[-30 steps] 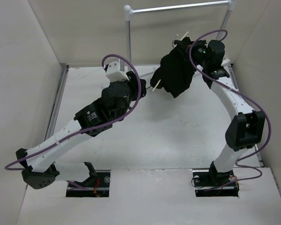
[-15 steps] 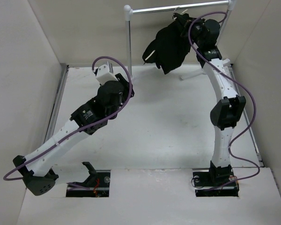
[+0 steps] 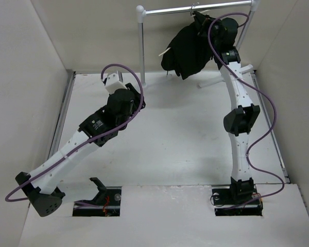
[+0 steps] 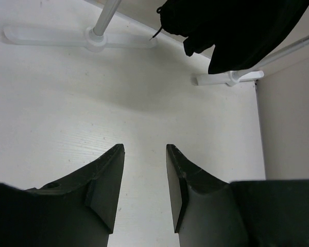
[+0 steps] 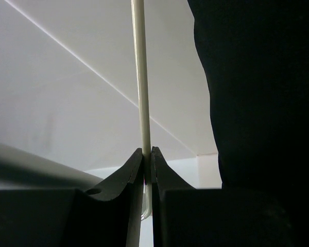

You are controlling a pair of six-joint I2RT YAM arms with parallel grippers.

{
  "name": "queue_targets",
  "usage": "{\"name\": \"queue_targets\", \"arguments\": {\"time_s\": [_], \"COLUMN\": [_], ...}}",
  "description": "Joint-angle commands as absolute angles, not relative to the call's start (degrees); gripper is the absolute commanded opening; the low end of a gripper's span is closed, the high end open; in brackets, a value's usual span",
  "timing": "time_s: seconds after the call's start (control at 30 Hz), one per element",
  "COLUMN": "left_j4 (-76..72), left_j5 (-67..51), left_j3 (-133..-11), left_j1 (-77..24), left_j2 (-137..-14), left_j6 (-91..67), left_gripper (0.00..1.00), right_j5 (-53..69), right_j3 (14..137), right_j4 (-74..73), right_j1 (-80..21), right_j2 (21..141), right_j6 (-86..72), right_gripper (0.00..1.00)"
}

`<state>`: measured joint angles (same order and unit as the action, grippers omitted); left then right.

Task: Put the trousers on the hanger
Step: Place the hanger at the clothesline.

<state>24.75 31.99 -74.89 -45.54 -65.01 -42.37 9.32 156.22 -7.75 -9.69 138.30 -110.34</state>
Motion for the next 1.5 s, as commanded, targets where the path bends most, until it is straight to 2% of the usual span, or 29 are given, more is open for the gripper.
{"name": "queue_targets", "arguments": {"time_s": [0.0, 0.57, 0.73, 0.87, 1.03, 1.1, 1.17, 1.27, 1.47], "left_j4": [23.7, 22.8, 22.9, 23.0, 23.1, 23.1, 23.1, 23.0, 23.2], "left_j5": [30.5, 27.4, 27.4, 27.4, 27.3, 26.9, 26.5, 25.9, 25.8], "left_j3": [-74.4, -75.5, -75.6, -75.6, -75.5, -75.5, -75.4, -75.3, -75.1], "left_j1": [-44.6, -42.5, -42.1, -41.8, -40.7, -40.1, -39.6, -38.8, -37.8], "left_j2": [-63.7, -65.3, -65.4, -65.6, -65.3, -65.1, -65.0, -64.3, -63.1], "left_j6": [-43.2, -44.1, -44.2, -44.2, -44.3, -44.3, -44.3, -44.2, -43.9], "left_gripper": [0.35, 0.34, 0.34, 0.36, 0.43, 0.44, 0.46, 0.47, 0.51], "right_j5": [7.5, 6.9, 7.6, 7.8, 9.0, 9.2, 9.1, 8.6, 8.4], "right_j3": [160.9, 160.8, 160.8, 160.8, 160.8, 160.7, 160.4, 160.2, 152.5], "right_j4": [-3.2, -6.3, -6.9, -7.1, -7.6, -8.7, -11.1, -13.4, -15.0], "right_j1": [-9.1, -6.9, -6.5, -6.5, -6.3, -6.1, -5.8, -5.8, -5.4], "right_j2": [137.4, 139.6, 140.2, 140.4, 139.7, 138.8, 137.6, 136.0, 129.9], "right_j6": [-112.9, -114.4, -114.0, -113.5, -110.4, -108.5, -106.4, -103.5, -102.7], "right_gripper": [0.09, 0.1, 0.14, 0.33, 0.64, 0.73, 0.78, 0.81, 0.79]}}
